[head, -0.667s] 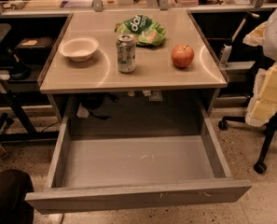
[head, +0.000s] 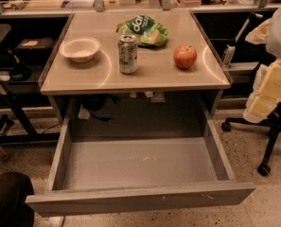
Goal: Place 7up can into top drawer
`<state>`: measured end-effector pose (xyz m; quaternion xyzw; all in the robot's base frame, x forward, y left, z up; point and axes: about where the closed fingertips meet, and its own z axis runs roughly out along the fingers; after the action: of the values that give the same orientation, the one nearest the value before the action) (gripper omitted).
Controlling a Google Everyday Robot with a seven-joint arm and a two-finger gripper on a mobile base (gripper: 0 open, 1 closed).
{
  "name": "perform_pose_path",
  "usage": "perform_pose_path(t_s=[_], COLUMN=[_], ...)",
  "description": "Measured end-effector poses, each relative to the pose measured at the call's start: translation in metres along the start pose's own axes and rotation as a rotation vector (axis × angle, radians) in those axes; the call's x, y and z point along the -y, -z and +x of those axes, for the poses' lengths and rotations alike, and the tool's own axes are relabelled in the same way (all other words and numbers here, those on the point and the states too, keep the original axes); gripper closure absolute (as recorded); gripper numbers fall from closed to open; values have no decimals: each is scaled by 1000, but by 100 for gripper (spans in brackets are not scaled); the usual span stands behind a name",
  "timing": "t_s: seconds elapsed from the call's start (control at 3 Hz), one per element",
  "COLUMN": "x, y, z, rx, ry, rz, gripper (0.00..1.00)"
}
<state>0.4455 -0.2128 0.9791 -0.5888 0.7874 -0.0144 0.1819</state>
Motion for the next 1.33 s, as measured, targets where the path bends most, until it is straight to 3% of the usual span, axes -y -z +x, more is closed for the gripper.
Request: perform_pose_path(t_s=[0.67,1.0,1.33], x=[43,51,51], y=[-27,-40,-40], z=[-52,-79,-79], rx=[217,295,295], ry=[-148,-160,-160], rz=[-55,-120,-120], gripper=[0,0,0])
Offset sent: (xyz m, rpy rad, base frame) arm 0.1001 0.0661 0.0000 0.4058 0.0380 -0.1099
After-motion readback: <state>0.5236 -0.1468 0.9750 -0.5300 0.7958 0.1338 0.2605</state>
